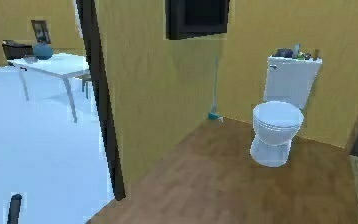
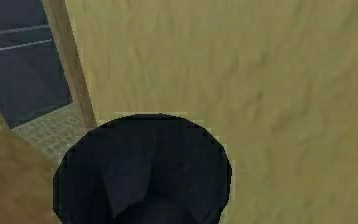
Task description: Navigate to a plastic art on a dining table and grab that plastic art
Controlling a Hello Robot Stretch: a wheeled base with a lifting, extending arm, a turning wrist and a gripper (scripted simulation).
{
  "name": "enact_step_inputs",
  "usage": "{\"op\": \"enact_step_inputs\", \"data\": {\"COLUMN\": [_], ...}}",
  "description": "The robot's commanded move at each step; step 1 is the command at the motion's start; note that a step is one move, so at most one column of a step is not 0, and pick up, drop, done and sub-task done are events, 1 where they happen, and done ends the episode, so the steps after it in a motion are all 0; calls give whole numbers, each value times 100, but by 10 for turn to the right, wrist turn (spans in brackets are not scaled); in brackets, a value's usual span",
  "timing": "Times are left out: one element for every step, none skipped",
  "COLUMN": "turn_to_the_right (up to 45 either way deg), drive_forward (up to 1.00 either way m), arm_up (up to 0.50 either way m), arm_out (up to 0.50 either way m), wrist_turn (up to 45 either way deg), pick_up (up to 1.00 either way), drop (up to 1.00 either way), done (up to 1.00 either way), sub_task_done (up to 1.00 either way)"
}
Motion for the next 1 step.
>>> {"op": "enact_step_inputs", "data": {"turn_to_the_right": [-450], "drive_forward": [0], "arm_up": [0], "arm_out": [0], "wrist_turn": [0], "pick_up": [0], "drop": [0], "done": [0], "sub_task_done": [0]}}
